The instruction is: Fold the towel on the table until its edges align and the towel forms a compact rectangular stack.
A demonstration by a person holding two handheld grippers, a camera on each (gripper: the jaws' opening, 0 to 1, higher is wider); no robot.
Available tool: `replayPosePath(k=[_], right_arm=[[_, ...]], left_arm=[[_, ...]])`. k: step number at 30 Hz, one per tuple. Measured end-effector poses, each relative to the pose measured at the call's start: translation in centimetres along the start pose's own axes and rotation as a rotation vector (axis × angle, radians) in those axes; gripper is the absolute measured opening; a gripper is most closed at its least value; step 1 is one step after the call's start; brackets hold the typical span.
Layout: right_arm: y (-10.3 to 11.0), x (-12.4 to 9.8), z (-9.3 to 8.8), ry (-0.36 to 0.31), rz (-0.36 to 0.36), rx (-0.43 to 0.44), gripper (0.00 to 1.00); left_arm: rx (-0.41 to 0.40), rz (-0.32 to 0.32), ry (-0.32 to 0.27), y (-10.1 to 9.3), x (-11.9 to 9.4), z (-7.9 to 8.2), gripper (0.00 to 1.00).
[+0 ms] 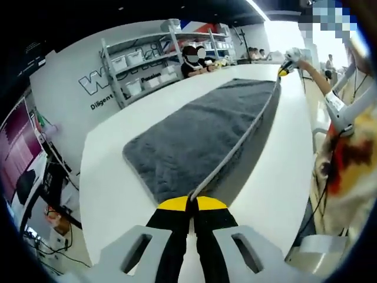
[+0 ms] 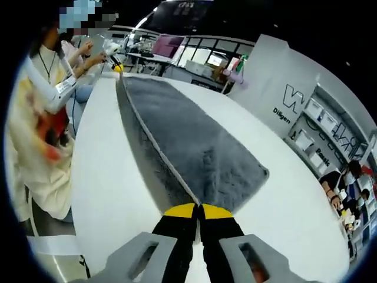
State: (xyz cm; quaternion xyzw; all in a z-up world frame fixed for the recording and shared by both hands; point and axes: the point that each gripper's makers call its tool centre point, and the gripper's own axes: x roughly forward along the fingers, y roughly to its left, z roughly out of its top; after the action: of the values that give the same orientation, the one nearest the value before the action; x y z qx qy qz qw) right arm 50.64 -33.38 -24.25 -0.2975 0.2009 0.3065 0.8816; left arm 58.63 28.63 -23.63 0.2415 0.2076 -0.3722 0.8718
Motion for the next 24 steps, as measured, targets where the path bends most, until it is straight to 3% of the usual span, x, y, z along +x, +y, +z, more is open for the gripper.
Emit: replayPosePath(k=[4, 5, 11, 18, 24], right_arm=[[-1.2, 1.2, 0.7, -0.007, -0.051, -0.023, 0.00], [-2.8, 0.7, 0.3, -0.008, -0.067, -0.022, 0.00], [-6.7, 0.5, 0.1, -0.020, -0.140, -0.010, 0.00], [-9.4, 1.5, -0.1, 0.021, -0.219, -0.032, 0.00], [-11.2, 2.8, 0.3, 0.057, -0.284, -0.061, 0.00]], left_arm=[[0.023, 0.030, -0.006, 0.9, 0.7, 0.7, 0.01], [0.025, 0.037, -0.006, 1.1, 0.9, 0.8, 0.01], [0.029, 0.067, -0.025, 2.4, 1.7, 1.9, 0.01], [0.012, 0.097, -0.072, 4.4, 2.7, 3.5, 0.01], [0.063, 0.142, -0.046, 5.9, 4.3, 4.4, 0.01]])
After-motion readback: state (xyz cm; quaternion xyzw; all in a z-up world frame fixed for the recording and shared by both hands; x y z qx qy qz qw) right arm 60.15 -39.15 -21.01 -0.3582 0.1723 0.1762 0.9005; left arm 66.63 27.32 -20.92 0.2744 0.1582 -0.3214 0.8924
